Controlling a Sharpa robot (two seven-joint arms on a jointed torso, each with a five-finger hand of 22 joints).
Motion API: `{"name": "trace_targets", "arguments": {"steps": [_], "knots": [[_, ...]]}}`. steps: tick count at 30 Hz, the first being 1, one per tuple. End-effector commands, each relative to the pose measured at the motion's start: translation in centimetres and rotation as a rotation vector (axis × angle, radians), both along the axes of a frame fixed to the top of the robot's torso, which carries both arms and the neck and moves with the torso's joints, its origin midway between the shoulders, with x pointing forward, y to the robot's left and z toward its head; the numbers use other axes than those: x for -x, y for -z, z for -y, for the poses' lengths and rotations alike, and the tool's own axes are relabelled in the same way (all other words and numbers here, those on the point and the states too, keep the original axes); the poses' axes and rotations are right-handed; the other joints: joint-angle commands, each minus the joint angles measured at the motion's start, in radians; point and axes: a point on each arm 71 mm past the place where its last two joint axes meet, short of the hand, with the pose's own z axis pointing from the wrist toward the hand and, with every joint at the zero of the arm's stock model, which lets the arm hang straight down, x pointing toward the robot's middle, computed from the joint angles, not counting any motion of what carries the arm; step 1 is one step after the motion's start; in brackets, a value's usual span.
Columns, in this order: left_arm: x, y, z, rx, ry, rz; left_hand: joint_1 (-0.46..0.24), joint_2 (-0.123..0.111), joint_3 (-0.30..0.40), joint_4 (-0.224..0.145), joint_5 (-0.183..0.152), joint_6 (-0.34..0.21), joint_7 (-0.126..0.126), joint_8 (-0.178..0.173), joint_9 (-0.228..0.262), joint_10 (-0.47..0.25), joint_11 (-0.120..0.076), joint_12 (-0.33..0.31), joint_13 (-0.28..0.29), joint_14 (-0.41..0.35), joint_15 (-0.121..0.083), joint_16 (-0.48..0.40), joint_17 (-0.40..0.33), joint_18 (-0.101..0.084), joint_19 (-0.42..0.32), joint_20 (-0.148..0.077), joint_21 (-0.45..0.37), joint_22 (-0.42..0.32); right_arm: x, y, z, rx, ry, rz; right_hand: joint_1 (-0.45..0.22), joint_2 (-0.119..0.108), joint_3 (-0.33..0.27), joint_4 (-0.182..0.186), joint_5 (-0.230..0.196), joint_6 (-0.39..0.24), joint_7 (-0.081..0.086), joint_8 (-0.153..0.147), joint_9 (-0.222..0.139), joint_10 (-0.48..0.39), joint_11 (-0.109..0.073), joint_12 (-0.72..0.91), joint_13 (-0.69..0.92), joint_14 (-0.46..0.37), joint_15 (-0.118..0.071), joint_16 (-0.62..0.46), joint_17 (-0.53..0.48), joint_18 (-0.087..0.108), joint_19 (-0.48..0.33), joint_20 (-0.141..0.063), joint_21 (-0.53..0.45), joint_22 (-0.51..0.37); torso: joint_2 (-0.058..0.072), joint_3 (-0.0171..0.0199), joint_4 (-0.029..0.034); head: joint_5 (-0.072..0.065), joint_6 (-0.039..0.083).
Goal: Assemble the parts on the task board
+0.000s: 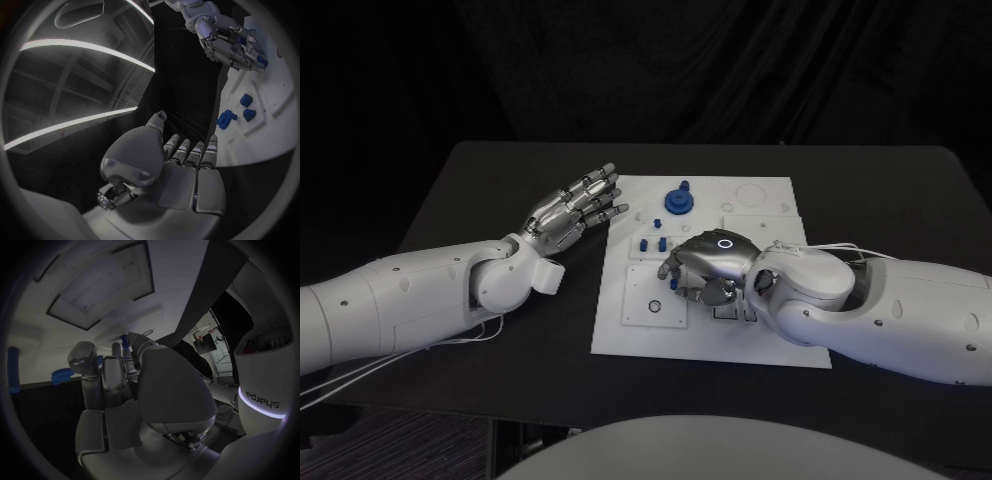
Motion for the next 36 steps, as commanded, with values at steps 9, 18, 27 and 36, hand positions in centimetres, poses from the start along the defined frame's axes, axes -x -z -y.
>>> {"name": "trace_targets", "arguments": {"steps": [9, 18, 27, 36], "knots": [[0.1, -0.4, -0.1, 0.061, -0.016, 0.049, 0.010, 0.001, 0.009, -0.002, 0.007, -0.003, 0.005, -0.002, 0.000, -0.006, 0.001, -0.004, -0.001, -0.007, 0.001, 0.001, 0.000, 0.007, -0.004, 0.003, 0.003, -0.002, 0.0, 0.1, 0.0, 0.007, 0.006, 0.003, -0.008, -0.011, -0.006, 0.009, -0.031, -0.008, -0.010, -0.014, -0.013, -0.035, 0.005, -0.019, -0.006, -0.012, 0.000, -0.011, -0.008, 0.006, -0.014, 0.002, -0.022, 0.109, 0.000, -0.0008, 0.0002, 0.002, 0.000], [0.3, -0.5, -0.4, 0.066, -0.031, 0.060, 0.008, 0.001, 0.012, -0.004, 0.006, 0.008, 0.010, 0.000, 0.002, -0.004, 0.000, 0.001, 0.000, -0.008, 0.000, 0.001, 0.000, 0.007, -0.006, 0.001, 0.002, -0.004, 0.0, -1.4, 1.6, -0.075, 0.048, 0.015, -0.017, -0.011, -0.016, 0.017, -0.037, 0.006, -0.001, -0.011, -0.017, -0.048, 0.006, -0.021, -0.007, -0.001, 0.005, 0.005, 0.010, 0.000, -0.002, 0.004, 0.002, 0.116, 0.001, -0.0007, 0.0014, -0.007, 0.000], [1.0, -1.1, -0.7, 0.065, -0.071, 0.112, -0.037, -0.001, -0.015, 0.049, -0.017, 0.043, 0.005, 0.005, 0.005, 0.013, -0.002, 0.026, 0.004, -0.013, -0.033, -0.001, -0.001, -0.001, -0.027, -0.041, -0.008, -0.028, -1.9, -5.0, 5.5, -0.108, 0.207, -0.012, -0.053, -0.007, -0.090, 0.062, -0.112, -0.025, 0.039, -0.038, -0.077, -0.082, 0.028, -0.119, -0.087, 0.059, 0.034, 0.086, 0.096, -0.021, 0.070, 0.030, 0.135, 0.147, 0.000, 0.0006, -0.0011, -0.017, 0.000], [1.2, -1.3, -1.0, 0.034, -0.109, 0.163, -0.055, -0.005, -0.062, 0.228, -0.148, 0.061, 0.018, 0.002, 0.004, 0.026, -0.021, 0.031, 0.004, -0.034, -0.080, -0.011, -0.009, -0.021, -0.091, -0.106, -0.049, -0.129, -3.6, -5.5, 8.9, -0.085, 0.320, -0.002, -0.032, -0.006, -0.137, 0.082, -0.135, -0.051, 0.031, -0.035, -0.115, -0.099, 0.032, -0.157, -0.134, 0.067, 0.028, 0.097, 0.108, -0.025, 0.079, 0.027, 0.159, 0.152, -0.002, -0.0017, -0.0003, -0.023, 0.000]]}}
